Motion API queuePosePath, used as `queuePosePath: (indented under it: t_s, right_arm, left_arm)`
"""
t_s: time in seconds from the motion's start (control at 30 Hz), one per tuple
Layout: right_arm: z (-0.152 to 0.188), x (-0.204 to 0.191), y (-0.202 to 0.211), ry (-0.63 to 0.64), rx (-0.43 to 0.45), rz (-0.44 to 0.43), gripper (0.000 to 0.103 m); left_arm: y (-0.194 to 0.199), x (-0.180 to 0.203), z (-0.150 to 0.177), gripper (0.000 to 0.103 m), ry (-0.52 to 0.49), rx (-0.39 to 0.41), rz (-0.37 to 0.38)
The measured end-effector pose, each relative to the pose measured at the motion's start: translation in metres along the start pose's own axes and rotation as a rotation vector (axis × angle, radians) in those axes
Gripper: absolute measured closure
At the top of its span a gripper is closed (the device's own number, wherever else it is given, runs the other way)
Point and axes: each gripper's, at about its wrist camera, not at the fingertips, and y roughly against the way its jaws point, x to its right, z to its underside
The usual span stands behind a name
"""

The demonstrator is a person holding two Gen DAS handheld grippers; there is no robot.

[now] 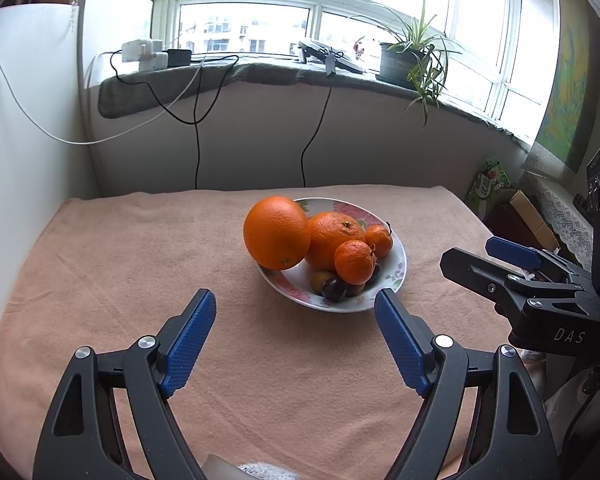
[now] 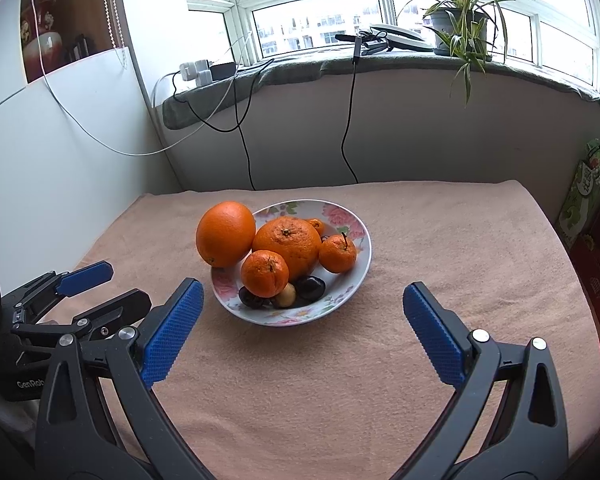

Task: Organize fruits

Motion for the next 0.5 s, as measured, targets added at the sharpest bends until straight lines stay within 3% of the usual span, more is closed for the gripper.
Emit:
queuePosePath:
  t_s: [0.5]
  right_arm:
    - [0.0011, -0.0022, -0.0023, 0.0, -0.005, -0.003, 0.001]
  left_arm:
    - [-0.0004, -0.0005, -0.0004, 0.021, -0.001, 0.003, 0.0]
